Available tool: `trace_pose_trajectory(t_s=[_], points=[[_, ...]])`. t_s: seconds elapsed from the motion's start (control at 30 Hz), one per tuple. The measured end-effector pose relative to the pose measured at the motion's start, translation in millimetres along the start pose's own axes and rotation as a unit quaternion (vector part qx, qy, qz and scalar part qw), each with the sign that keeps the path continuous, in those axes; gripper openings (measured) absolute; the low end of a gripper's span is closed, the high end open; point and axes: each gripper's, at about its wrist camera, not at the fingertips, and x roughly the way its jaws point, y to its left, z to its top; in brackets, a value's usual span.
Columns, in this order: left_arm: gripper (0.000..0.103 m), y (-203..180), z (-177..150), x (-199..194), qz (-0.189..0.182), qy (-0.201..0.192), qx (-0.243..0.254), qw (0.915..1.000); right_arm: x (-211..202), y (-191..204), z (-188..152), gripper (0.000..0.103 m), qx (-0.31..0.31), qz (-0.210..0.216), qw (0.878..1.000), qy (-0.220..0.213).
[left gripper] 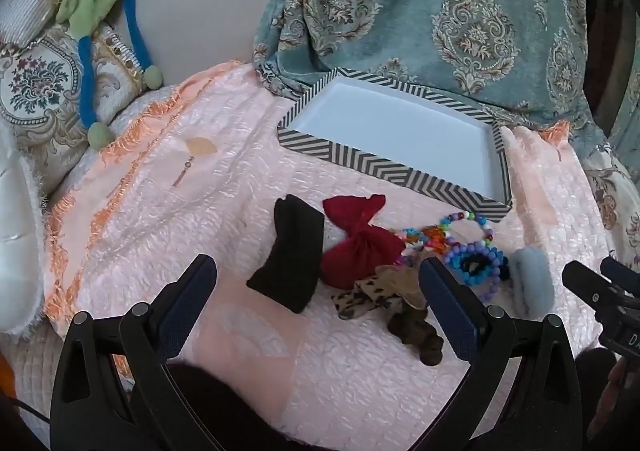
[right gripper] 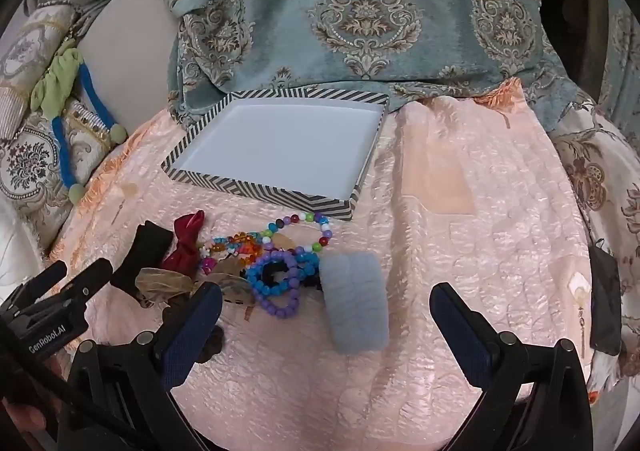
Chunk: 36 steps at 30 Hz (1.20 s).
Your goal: Organize jewelry
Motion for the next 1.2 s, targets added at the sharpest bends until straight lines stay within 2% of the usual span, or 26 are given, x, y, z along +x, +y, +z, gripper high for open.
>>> trace_pose_trajectory(t_s=[0.17,0.27,0.43,1.2], points=[[0.102,-4,-6,-8,-0.007,0.003,-0.003,1.0,-6,-2,0,0.103,-0.002,-0.006,1.0,-0.009],[0.102,-11,0,-3,0.007,0.014,0.004,0.9999,-9,-2,2,0.103,-0.006,-0.01,1.0,-0.012],[0.102,-12,1,-5,0.001,0.009,0.005,1.0,-12,-2,2,0.103,-0.007,-0.011,1.0,-0.017],[0.102,-10,1,-4,0.003,0.015,-0.003,0.9999,-14,-9,0,0.103,-0.007,-0.014,1.0,-0.015]])
